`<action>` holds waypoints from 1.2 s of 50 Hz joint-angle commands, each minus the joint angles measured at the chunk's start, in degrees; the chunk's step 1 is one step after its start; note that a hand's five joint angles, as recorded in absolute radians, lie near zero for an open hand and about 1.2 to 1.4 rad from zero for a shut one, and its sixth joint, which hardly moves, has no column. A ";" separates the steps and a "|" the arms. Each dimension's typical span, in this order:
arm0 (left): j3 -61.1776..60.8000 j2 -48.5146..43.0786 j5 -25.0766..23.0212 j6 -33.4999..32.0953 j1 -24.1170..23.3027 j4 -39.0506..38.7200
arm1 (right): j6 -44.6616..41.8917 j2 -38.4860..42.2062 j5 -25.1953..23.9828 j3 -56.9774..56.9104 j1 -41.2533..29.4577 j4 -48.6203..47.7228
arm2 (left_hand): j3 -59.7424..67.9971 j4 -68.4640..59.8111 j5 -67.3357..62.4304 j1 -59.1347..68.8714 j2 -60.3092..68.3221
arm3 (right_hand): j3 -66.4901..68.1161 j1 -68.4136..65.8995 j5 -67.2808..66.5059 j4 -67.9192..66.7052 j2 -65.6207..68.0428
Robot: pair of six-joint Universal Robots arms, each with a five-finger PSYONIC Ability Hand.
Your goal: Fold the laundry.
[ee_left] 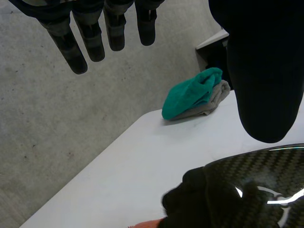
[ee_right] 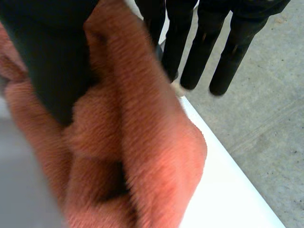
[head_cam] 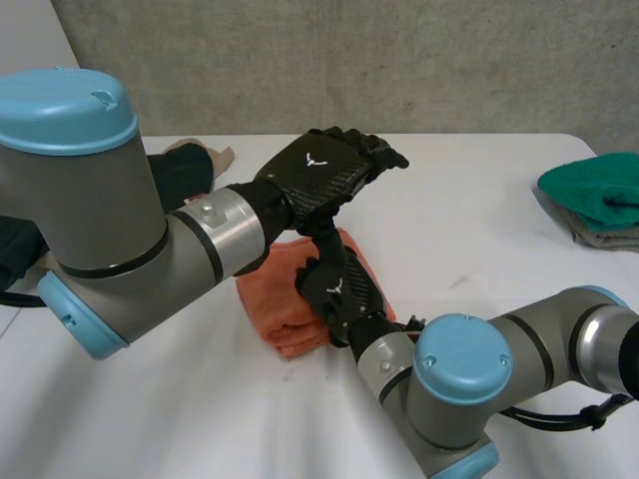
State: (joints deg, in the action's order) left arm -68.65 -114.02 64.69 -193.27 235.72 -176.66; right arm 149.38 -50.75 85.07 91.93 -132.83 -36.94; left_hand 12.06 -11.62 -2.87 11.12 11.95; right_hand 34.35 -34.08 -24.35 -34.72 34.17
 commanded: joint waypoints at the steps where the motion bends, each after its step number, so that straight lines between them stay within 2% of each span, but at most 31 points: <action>1: 0.01 0.11 0.00 0.00 0.09 0.00 | 0.56 -0.92 0.27 0.44 0.20 4.41 | -1.01 0.56 1.81 -0.07 -0.89 | -8.61 8.34 8.61 8.98 -8.43; 5: 0.01 0.02 -0.09 0.00 0.00 0.00 | 0.38 -2.07 -0.17 1.76 0.55 7.58 | -1.01 0.56 1.81 -0.07 -0.89 | -9.96 9.70 9.97 10.33 -9.78; 16: -0.16 -0.06 -0.09 0.00 0.09 0.00 | 0.38 -2.60 -1.31 2.99 1.52 7.50 | -1.01 0.56 1.81 -0.07 -0.89 | -10.81 10.54 10.81 11.18 -10.63; 46: 0.01 -0.06 -0.17 0.00 0.26 -0.09 | -0.23 5.67 -1.58 -9.93 1.34 7.50 | -1.18 0.73 1.98 -0.24 -1.06 | -1.06 0.79 1.07 1.43 -0.88; 48: 0.01 -0.06 -0.26 0.00 0.35 -0.09 | -0.23 6.10 -1.58 -10.37 1.34 7.50 | -1.18 0.73 1.98 -0.24 -1.06 | 1.96 -2.23 -1.95 -1.59 2.14; 52: 0.01 -0.06 -0.18 0.00 0.88 -0.09 | -0.23 6.72 -1.58 -11.77 1.34 7.23 | -1.17 0.73 1.98 -0.23 -1.06 | 33.52 -33.79 -33.52 -33.15 33.70; 53: 0.01 0.02 -0.17 0.00 1.05 -0.09 | -0.14 6.72 -1.58 -12.38 1.43 6.62 | -1.18 0.73 1.98 -0.24 -1.06 | 45.53 -45.80 -45.52 -45.16 45.71; 60: 0.27 0.64 -0.17 0.00 1.93 -0.26 | 0.82 4.00 -0.96 -13.62 4.24 0.04 | -1.18 0.73 1.98 -0.24 -1.06 | 45.65 -45.92 -45.65 -45.28 45.83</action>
State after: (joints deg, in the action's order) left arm -68.60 -113.93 64.50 -193.27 236.87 -176.76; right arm 149.50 -44.48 83.69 79.41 -130.94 -31.74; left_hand 12.06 -11.62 -2.87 11.12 11.95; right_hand 65.33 -57.60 -51.64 -67.41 65.32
